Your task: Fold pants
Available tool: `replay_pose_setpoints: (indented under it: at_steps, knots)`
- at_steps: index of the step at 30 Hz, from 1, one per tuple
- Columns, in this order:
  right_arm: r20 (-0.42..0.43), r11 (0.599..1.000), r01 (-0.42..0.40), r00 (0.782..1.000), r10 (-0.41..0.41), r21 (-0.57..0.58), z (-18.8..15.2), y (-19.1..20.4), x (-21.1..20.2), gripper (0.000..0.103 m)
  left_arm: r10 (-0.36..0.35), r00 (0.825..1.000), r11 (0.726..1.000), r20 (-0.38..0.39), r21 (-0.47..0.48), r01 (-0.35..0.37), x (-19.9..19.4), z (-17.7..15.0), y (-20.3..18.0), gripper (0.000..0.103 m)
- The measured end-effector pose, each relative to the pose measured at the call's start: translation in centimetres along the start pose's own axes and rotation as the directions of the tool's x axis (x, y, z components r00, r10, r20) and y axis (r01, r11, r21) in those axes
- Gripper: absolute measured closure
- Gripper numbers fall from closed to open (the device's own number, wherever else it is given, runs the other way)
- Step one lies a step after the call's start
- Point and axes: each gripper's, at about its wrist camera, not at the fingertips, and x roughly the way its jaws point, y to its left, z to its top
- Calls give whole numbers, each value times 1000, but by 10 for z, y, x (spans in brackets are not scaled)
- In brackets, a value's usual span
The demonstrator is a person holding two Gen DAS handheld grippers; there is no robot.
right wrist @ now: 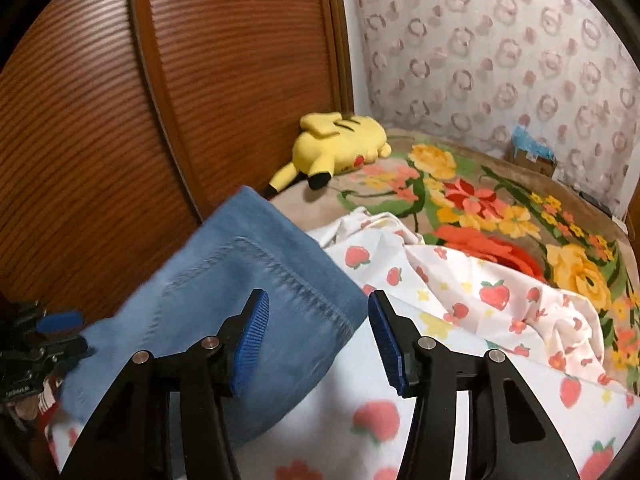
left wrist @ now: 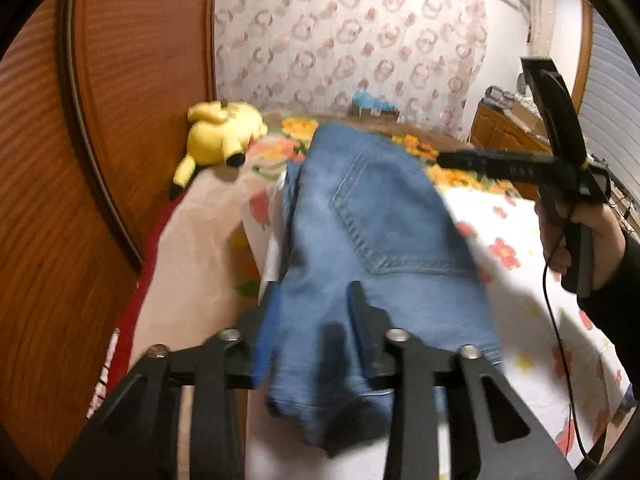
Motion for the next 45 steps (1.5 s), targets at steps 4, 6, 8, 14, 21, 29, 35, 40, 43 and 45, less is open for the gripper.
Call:
replay_pose_setpoints:
  at_steps: [4, 6, 8, 14, 21, 29, 35, 40, 43, 45]
  knots:
    - [49, 1000, -14, 999, 14, -15, -20, 1, -40, 49, 0, 997, 999, 81, 32, -3, -28, 9, -19, 31]
    - [82, 1000, -13, 997, 15, -18, -33, 4, -67, 49, -8, 992, 999, 126, 54, 1, -42, 13, -32, 26]
    - [106, 1000, -13, 994, 15, -20, -44, 6, -87, 49, -25, 987, 997, 161, 81, 12, -56, 16, -48, 20]
    - [179, 1000, 13, 984, -12, -6, -81, 7, -150, 49, -52, 963, 991, 264, 132, 17, -90, 20, -90, 4]
    - [239, 997, 67, 968, -74, 39, -121, 3, -211, 43, -87, 949, 984, 304, 174, 34, -111, 22, -126, 0]
    - [293, 979, 181, 935, -202, 96, -167, 21, -274, 38, -103, 946, 980, 306, 195, 44, -131, 7, -173, 0]
    - [312, 950, 263, 900, -304, 165, -195, 32, -315, 34, -141, 944, 977, 298, 194, 85, -142, -6, -202, 0]
    - [325, 927, 312, 872, -367, 209, -215, 55, -335, 34, -159, 944, 977, 289, 186, 108, -148, -13, -217, 0]
    - [325, 915, 337, 859, -395, 221, -214, 69, -334, 34, -164, 943, 976, 290, 186, 113, -149, -17, -222, 0]
    - [324, 911, 344, 855, -404, 229, -212, 76, -332, 34, -162, 943, 976, 290, 187, 111, -148, -17, -223, 0]
